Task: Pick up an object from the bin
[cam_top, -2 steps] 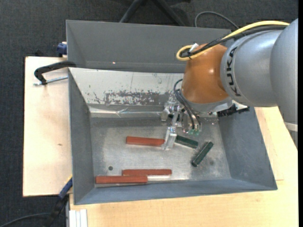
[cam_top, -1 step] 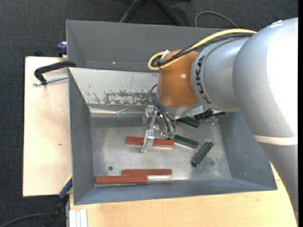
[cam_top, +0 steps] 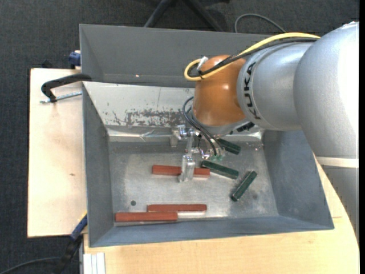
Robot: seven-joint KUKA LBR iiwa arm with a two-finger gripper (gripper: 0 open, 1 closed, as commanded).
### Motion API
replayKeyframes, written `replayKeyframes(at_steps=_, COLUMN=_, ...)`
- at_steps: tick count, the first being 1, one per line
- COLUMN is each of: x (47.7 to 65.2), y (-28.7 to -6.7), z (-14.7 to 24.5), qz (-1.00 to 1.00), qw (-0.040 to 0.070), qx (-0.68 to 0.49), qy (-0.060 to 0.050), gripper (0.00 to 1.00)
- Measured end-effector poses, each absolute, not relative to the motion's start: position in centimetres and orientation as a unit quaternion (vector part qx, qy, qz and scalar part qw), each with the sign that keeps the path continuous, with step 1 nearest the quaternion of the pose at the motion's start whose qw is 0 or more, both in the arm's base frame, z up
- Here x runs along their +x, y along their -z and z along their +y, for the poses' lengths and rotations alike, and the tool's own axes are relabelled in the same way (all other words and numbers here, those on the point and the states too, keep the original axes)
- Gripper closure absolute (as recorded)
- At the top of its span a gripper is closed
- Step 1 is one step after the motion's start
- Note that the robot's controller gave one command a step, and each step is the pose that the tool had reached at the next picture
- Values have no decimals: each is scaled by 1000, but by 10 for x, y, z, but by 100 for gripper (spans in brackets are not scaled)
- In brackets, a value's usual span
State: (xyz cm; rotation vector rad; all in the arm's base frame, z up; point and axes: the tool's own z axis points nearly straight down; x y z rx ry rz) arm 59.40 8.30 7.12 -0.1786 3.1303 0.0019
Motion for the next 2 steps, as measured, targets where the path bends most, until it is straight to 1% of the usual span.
replayKeyframes(at_steps=1, x=594, y=-72, z=83, qz=998, qw=3, qx=-56, qy=-1, gripper=100)
replayKeyframes(at_steps=2, x=561, y=-259, z=113, qz=998, qw=7, qx=-60, qy=-2, gripper=100)
